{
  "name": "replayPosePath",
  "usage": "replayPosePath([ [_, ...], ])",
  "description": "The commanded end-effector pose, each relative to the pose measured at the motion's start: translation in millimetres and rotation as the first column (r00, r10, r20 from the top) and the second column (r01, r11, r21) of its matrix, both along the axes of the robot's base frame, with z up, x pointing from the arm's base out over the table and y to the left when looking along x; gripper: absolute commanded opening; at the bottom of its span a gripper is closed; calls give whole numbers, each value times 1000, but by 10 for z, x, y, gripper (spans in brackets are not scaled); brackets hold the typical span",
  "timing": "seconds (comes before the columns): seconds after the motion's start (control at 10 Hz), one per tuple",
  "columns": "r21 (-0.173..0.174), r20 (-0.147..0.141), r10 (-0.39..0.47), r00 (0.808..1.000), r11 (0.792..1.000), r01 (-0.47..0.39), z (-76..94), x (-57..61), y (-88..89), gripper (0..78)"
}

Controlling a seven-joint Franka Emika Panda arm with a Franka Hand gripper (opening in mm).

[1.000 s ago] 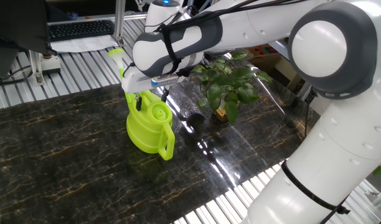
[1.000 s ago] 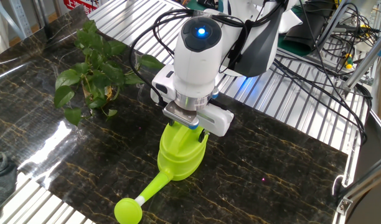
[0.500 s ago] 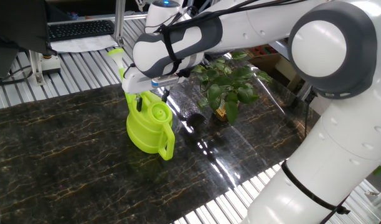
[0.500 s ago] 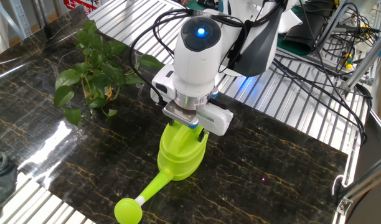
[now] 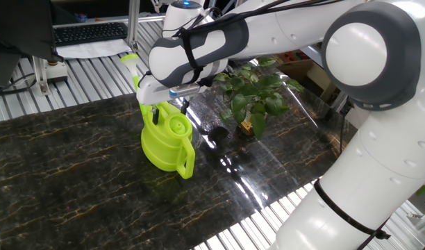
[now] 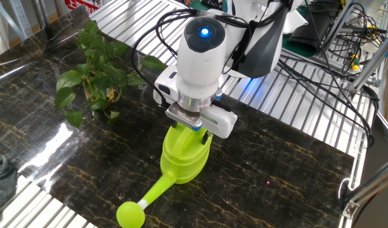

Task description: Water the plant

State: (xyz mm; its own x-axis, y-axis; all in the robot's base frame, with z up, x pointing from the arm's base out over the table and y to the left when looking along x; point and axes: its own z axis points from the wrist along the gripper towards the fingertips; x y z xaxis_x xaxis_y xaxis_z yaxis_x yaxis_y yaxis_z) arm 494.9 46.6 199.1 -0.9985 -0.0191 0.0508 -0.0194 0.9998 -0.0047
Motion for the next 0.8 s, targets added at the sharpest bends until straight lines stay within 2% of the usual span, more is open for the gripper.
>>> replayPosePath([
  [0.1,-2,4,-4,1000,1000,4,5,4,-2,774],
  [0.2,-2,4,-4,1000,1000,4,5,4,-2,11],
  [0.8,-2,4,-4,1000,1000,4,5,4,-2,11],
])
